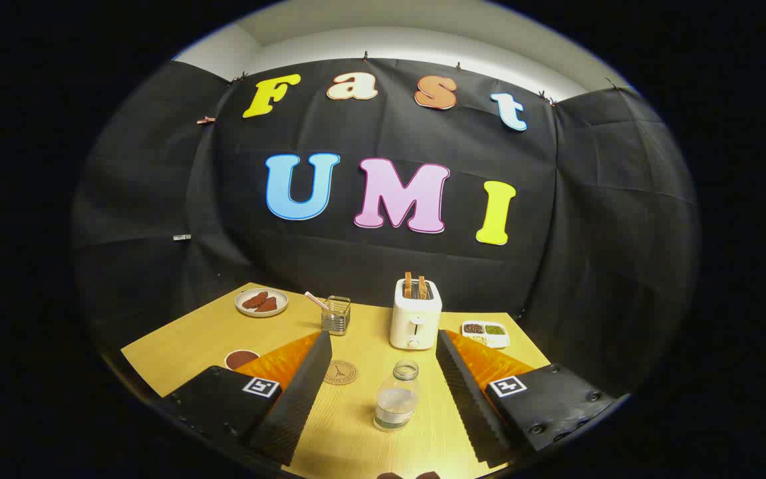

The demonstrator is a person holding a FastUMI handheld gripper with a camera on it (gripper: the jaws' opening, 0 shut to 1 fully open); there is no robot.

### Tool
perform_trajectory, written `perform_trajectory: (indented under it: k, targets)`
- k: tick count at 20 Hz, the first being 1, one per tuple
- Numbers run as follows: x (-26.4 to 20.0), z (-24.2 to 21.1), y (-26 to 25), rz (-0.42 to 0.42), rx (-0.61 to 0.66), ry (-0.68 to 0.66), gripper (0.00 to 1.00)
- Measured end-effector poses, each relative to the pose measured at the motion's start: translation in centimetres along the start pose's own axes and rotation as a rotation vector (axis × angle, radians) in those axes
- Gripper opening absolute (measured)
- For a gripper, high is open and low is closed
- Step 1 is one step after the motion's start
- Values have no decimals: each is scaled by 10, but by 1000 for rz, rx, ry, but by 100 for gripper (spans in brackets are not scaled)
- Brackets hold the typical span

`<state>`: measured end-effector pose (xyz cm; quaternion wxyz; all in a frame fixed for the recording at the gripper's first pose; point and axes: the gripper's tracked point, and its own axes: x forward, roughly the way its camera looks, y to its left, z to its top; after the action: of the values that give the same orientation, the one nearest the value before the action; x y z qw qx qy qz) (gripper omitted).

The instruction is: Take the bottle from table, then pour the juice into the cup, finally place the bottle on the coaster

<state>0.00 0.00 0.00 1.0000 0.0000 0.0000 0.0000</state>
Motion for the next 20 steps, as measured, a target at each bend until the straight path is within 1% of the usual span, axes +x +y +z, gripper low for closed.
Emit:
perform_trajectory:
  k: [7, 11, 13, 17, 20]
  targets:
    - [8, -3, 2, 31, -9, 9, 98]
    - [15, -4, 1, 34, 3, 18, 98]
    - [18, -8, -3, 19, 25, 32, 98]
    - [28, -15, -10, -27, 4, 37, 98]
    - [32, -21, -11, -37, 2, 57, 98]
